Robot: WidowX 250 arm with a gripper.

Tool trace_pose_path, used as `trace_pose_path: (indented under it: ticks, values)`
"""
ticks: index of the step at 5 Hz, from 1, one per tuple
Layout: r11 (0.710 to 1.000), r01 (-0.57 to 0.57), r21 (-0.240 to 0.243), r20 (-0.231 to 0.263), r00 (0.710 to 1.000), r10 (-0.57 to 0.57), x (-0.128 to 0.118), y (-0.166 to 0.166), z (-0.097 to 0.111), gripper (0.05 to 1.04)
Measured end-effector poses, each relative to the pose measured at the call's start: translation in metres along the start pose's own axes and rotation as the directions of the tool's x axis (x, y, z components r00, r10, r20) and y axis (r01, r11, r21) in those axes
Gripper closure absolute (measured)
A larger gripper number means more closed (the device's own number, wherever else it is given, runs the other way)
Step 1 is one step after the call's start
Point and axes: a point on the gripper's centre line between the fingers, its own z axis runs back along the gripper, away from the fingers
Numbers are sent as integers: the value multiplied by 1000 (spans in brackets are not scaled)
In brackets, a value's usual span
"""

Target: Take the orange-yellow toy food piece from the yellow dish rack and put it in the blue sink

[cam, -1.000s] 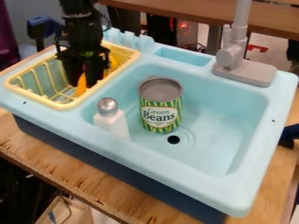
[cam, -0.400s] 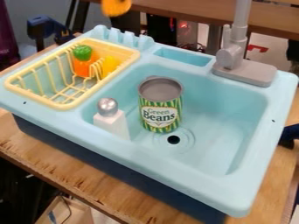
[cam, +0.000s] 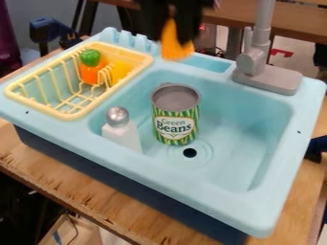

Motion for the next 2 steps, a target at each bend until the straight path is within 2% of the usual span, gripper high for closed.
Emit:
trace_pose_path:
  ticks: [1, 2]
  values:
    - [996, 93, -12, -68, 993, -93, -10, -24, -26, 508]
    - [992, 122, 21, -88, 989, -120, -20, -34, -57, 508]
